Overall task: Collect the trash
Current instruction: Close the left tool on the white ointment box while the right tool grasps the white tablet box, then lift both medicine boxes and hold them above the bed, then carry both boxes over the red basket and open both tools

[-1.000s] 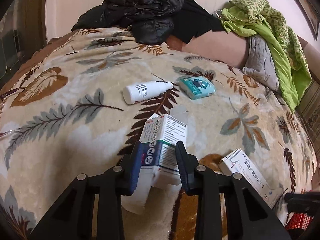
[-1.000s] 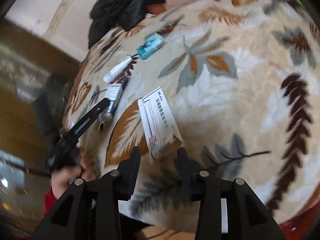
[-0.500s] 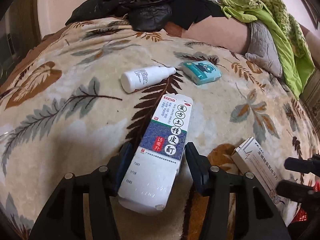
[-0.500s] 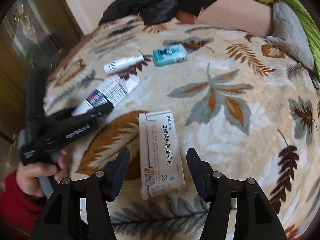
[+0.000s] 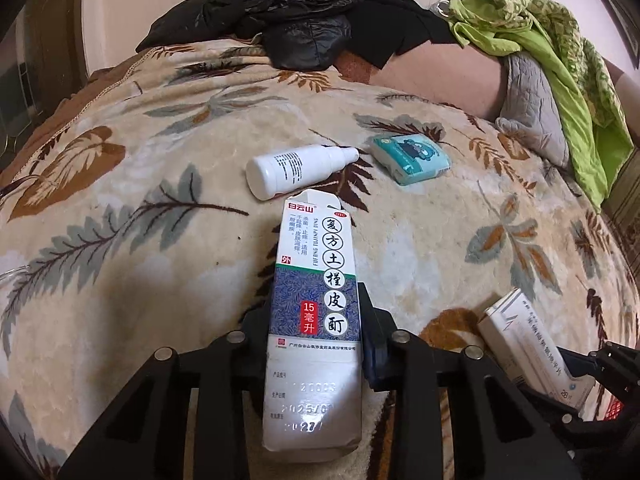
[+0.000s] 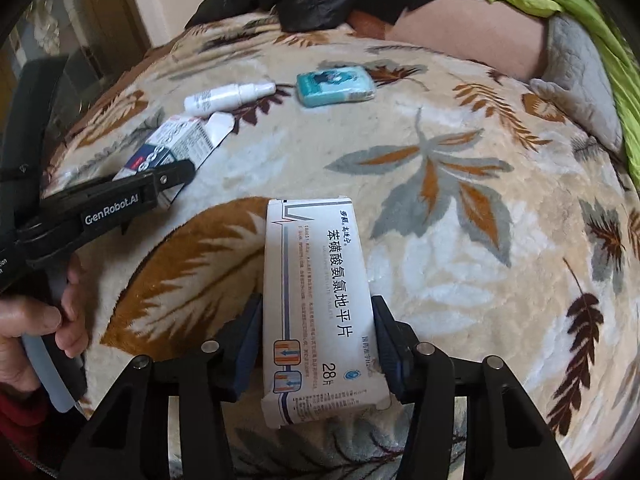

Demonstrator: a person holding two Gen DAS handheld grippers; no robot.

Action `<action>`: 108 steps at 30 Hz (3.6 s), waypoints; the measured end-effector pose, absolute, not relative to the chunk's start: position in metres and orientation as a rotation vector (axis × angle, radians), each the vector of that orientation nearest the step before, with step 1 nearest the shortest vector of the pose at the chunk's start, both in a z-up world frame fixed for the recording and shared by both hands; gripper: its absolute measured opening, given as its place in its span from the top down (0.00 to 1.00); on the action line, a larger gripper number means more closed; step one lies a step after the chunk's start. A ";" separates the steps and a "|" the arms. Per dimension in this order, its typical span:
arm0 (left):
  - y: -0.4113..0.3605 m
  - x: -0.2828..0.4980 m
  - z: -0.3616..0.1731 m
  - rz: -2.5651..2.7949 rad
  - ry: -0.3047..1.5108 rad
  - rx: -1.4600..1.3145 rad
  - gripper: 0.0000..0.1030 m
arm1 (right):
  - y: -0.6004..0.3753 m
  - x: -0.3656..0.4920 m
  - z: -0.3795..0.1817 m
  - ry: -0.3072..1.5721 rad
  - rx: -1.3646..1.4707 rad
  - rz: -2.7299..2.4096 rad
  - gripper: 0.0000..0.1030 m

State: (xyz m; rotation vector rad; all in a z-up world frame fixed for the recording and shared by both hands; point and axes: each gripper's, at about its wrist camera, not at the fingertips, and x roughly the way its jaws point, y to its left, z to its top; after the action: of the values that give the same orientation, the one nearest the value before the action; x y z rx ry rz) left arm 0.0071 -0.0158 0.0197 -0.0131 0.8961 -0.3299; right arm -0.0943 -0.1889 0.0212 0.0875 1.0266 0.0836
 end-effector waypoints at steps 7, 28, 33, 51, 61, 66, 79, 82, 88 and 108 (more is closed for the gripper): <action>-0.021 -0.017 0.041 -0.389 0.814 -0.047 0.69 | -0.219 -0.125 0.057 0.827 0.213 -0.021 0.46; -0.038 -0.141 0.087 -0.352 0.559 0.150 0.69 | -0.221 -0.183 0.090 0.655 0.241 -0.069 0.46; -0.036 -0.126 0.077 -0.310 0.604 0.142 0.69 | -0.219 -0.179 0.089 0.665 0.244 -0.055 0.46; -0.036 -0.108 0.062 -0.297 0.650 0.135 0.69 | -0.221 -0.172 0.082 0.687 0.263 -0.048 0.46; -0.040 -0.102 0.056 -0.306 0.662 0.133 0.69 | -0.224 -0.166 0.078 0.699 0.278 -0.041 0.46; -0.042 -0.101 0.055 -0.312 0.666 0.131 0.69 | -0.225 -0.165 0.077 0.702 0.283 -0.038 0.46; -0.079 -0.142 0.074 -0.563 0.622 0.144 0.69 | -0.266 -0.220 0.089 0.692 0.426 -0.042 0.46; -0.106 -0.165 0.085 -0.682 0.610 0.165 0.69 | -0.297 -0.261 0.096 0.681 0.468 -0.114 0.46; -0.182 -0.219 0.105 -0.970 0.655 0.188 0.69 | -0.380 -0.369 0.101 0.632 0.611 -0.369 0.45; -0.312 -0.301 0.101 -1.322 0.866 0.270 0.46 | -0.463 -0.482 0.083 0.556 0.835 -0.574 0.33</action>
State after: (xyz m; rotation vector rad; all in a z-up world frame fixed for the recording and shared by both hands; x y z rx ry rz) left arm -0.3009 -0.3119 0.1010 0.2701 0.8655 -1.3219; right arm -0.4823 -0.4629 0.0829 0.8353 0.5565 -0.5736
